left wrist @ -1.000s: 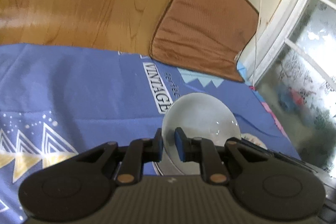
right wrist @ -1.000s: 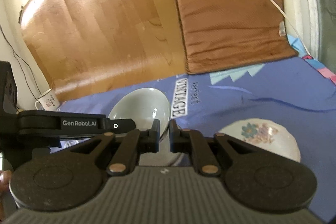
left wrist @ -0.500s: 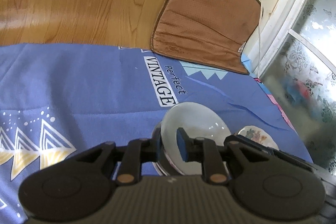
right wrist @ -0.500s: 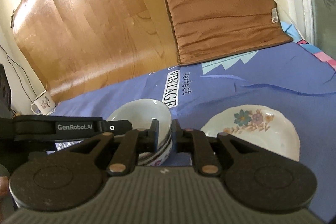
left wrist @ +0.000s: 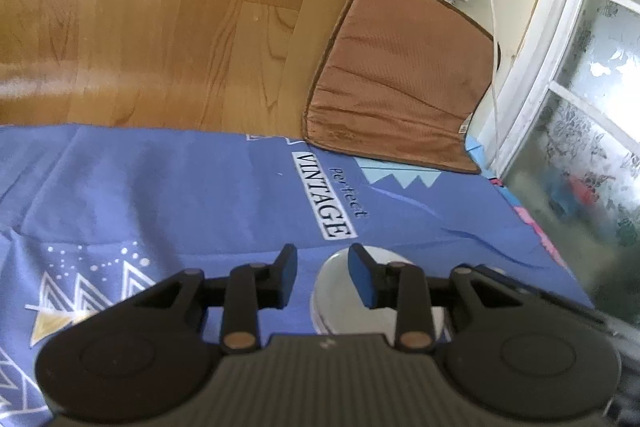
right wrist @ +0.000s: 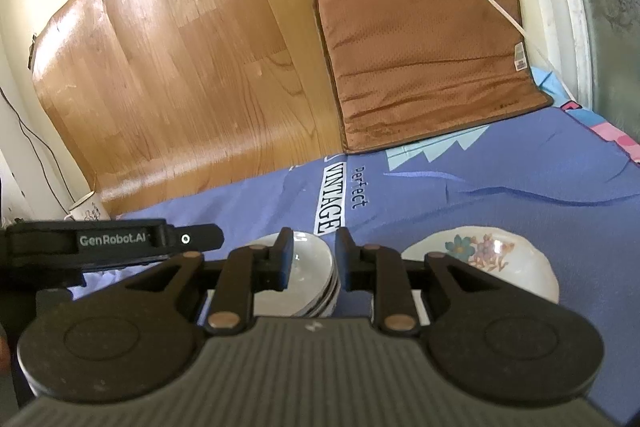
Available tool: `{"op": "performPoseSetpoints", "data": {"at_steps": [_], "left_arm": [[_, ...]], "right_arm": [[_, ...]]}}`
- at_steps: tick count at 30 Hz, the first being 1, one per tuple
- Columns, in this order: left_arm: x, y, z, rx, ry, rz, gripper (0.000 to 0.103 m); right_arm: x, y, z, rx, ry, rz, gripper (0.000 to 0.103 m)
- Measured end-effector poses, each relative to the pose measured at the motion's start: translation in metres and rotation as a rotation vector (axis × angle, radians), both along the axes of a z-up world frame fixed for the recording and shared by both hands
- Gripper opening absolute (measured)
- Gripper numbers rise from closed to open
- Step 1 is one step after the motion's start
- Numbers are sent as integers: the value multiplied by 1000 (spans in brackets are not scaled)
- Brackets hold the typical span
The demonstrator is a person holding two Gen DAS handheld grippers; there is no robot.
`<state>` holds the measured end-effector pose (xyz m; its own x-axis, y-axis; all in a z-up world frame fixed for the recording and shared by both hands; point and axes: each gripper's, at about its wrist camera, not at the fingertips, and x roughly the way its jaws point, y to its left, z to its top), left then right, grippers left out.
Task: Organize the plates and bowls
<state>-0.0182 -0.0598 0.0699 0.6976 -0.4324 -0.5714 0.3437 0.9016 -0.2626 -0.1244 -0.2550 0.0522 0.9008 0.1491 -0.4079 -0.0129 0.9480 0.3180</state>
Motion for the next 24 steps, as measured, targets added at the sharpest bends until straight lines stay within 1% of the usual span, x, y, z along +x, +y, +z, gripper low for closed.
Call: {"op": "performPoseSetpoints", "data": {"at_steps": [4, 6, 9, 10, 12, 15, 21, 24], "left_arm": [[-6, 3, -5, 56, -8, 16, 32], [-8, 6, -8, 79, -7, 26, 33], [-10, 11, -11, 102, -6, 42, 36], [-10, 13, -11, 106, -6, 47, 36], [-10, 17, -12, 109, -6, 55, 37], [-9, 20, -14, 114, -4, 65, 39], [-6, 28, -21, 123, 9, 85, 41], [-5, 30, -23, 128, 11, 96, 48]], "right_arm": [[-3, -2, 0, 9, -2, 0, 29], [-4, -2, -1, 7, 2, 7, 34], [-1, -4, 0, 1, 26, 36, 36], [1, -6, 1, 9, 38, 45, 37], [3, -10, 2, 29, 55, 52, 44], [5, -12, 4, 35, 64, 48, 47], [5, -11, 1, 42, 79, 59, 48], [8, -10, 0, 36, 86, 64, 48]]}}
